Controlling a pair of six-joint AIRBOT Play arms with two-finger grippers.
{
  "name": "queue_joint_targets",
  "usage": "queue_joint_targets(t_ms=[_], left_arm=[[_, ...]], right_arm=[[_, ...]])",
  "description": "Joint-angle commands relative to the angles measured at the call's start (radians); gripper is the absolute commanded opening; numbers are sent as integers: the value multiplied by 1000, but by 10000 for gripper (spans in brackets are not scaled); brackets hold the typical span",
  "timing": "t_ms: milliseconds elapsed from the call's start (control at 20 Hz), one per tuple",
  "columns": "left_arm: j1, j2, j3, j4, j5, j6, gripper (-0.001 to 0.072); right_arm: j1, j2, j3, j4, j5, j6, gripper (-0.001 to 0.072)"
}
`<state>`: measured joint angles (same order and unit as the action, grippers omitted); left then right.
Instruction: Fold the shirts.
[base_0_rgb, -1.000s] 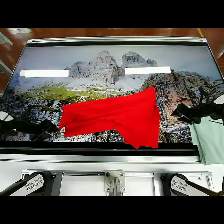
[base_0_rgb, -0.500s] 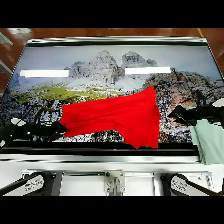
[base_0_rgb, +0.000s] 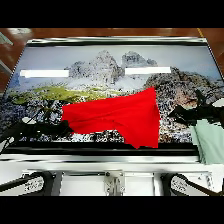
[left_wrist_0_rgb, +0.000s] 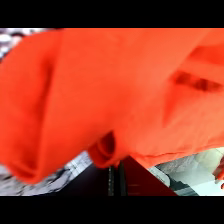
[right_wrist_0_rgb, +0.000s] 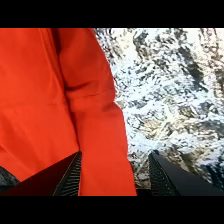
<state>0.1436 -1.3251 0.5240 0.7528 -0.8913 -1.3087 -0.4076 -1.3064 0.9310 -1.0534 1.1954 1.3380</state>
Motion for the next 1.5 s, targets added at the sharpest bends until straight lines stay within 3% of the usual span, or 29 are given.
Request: queue_joint_targets(t_ms=[0,550,800,850,900,950,1100,1250,1400,1450], left_arm=[[-11,-6,2,5,-2,0,45],[-11,231,20,5,-71,-5,45],[-11,259,25,-30,-71,-4,45],[-11,262,34,-55,-75,-3,45],[-11,267,52,-61,-82,1,45],[-11,278,83,-61,-87,17,44],[-11,344,246,-60,-89,68,44],[-10,435,568,-60,-86,68,44],[16,489,1014,20,-33,54,43],[42,488,1152,113,-13,-17,42]], right_arm=[[0,-7,-1,4,-3,2,549],[0,-249,-11,193,-104,-21,546],[103,-325,-11,220,-163,-45,544],[132,-326,-6,229,-180,-56,412],[149,-325,5,238,-179,-68,123],[156,-318,27,253,-162,-79,55],[146,-226,126,363,-64,-208,55],[111,-30,297,498,21,-231,55],[47,224,537,580,-91,-100,53],[34,291,610,524,-181,-40,53]])
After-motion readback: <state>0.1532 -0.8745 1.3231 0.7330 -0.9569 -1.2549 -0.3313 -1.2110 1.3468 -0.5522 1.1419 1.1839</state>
